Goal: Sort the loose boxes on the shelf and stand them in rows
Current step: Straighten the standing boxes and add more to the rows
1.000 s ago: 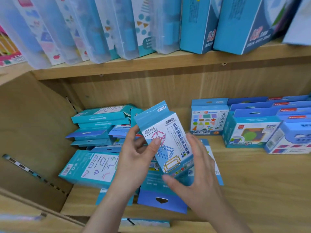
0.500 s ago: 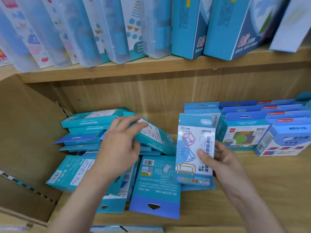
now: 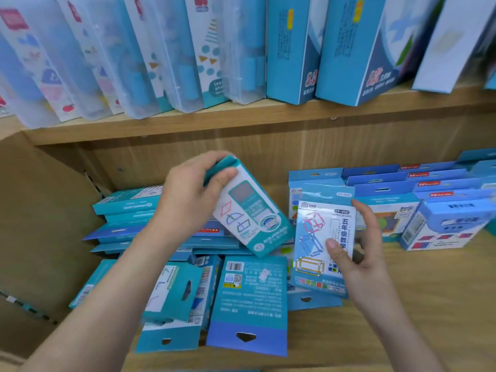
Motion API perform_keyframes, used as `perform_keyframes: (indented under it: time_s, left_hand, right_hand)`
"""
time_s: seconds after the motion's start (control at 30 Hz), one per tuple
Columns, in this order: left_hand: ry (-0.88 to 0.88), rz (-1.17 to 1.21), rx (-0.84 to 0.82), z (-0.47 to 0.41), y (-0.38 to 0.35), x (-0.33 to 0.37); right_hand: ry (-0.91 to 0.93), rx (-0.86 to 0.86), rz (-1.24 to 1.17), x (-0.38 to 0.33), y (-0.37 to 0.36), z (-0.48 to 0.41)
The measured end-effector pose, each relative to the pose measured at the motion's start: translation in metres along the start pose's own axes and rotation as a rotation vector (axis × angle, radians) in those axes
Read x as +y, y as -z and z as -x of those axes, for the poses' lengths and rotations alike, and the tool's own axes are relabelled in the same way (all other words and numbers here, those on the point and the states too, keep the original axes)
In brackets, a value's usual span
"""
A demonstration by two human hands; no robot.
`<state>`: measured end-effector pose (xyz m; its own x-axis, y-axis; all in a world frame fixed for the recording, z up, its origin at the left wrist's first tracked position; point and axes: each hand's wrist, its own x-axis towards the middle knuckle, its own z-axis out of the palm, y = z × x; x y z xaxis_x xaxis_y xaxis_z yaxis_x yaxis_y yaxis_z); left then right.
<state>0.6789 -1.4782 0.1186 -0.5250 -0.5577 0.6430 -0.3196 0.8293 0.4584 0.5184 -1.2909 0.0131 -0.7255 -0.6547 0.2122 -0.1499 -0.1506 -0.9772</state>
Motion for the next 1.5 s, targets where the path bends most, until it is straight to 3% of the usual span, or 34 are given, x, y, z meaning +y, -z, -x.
perform_keyframes:
  time_s: [0.13,0.33,0.47,0.7,0.93,1.03,1.17,1.33,1.5]
  left_hand:
    - [0.148,0.011,0.057,-0.008,-0.004,0.001]
    - [0.122,-0.028,0.069,-0.005,-0.009,0.011]
    - [0.115,0.116,0.084,-0.007,-0.018,0.023]
    - [-0.036,0.244,0.013,-0.015,-0.058,0.056]
    - [-0.312,0.291,0.014,-0.014,-0.103,0.105]
    - [-0.434,0.251,-0.043,-0.01,-0.126,0.119]
    - [-0.472,0.124,-0.165,-0.001,-0.161,0.128]
    - [-0.346,0.025,-0.189,0.0,-0.184,0.133]
    - [-0.259,-0.183,-0.17,0.005,-0.186,0.148]
  right_hand:
    - [0.065,-0.025,-0.017,0.0,0.005,0.001]
    - [-0.003,-0.012,0.011,0.011,0.021,0.004]
    - [-0.037,0.094,-0.006,0.008,0.039,0.005]
    - [0.054,0.252,0.059,0.001,0.083,0.014]
    - [0.073,0.417,0.224,-0.008,0.14,0.038]
    - [0.087,0.453,0.298,-0.012,0.16,0.045]
    - [0.073,0.454,0.266,-0.017,0.192,0.044]
    - [0.093,0.425,0.194,-0.027,0.239,0.018]
    - [0.024,0.289,0.139,-0.026,0.285,-0.018]
